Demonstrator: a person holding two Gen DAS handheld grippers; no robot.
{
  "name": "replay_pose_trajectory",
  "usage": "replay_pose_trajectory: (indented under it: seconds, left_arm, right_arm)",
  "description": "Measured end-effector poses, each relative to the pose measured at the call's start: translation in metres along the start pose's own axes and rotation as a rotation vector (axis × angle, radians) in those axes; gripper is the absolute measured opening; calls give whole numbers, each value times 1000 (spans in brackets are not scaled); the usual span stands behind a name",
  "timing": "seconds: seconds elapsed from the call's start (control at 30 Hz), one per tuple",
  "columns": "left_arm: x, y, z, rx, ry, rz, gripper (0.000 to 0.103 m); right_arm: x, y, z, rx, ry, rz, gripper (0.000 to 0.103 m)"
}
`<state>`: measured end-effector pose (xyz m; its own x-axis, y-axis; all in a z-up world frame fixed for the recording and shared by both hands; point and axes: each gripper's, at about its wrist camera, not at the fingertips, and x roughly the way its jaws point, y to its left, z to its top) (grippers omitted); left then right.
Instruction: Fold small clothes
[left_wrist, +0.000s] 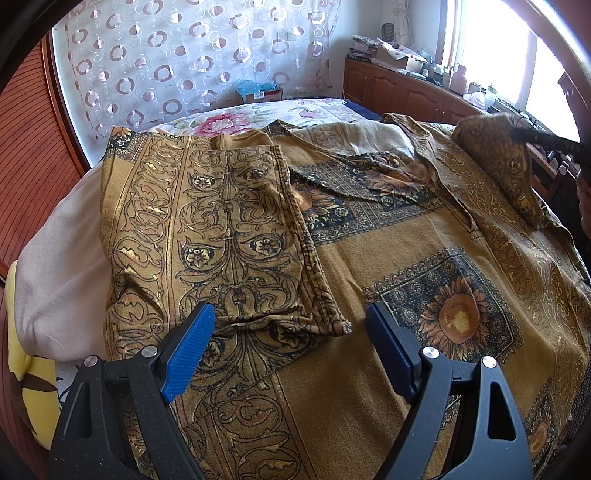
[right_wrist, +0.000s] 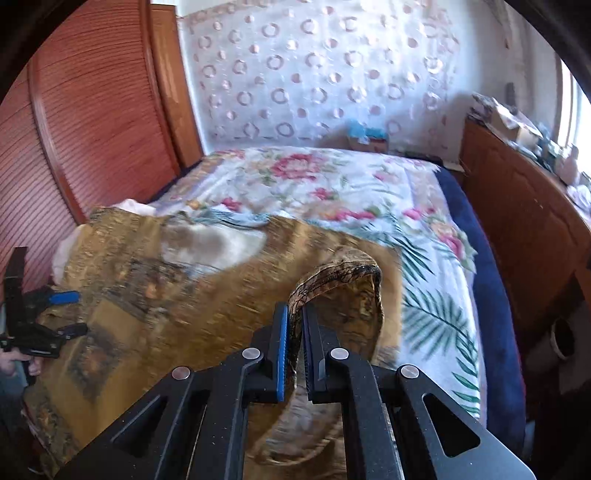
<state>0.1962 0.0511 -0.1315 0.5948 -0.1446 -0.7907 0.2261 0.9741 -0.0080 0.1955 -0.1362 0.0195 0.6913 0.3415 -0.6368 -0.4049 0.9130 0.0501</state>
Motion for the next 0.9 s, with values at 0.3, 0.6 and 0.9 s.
replay_pose_trajectory:
  seconds: [0.3, 0.6, 0.9]
  left_arm:
    - [0, 0, 0, 0, 0, 0, 84]
    - [0, 0, 0, 0, 0, -1, 84]
    - [0, 0, 0, 1, 1, 3, 84]
  right_arm:
    - [-19, 37, 5, -74, -70, 102, 39]
    - [-1, 6, -16, -65, -26, -15, 49]
    - [54, -35, -37, 61, 99, -90, 50]
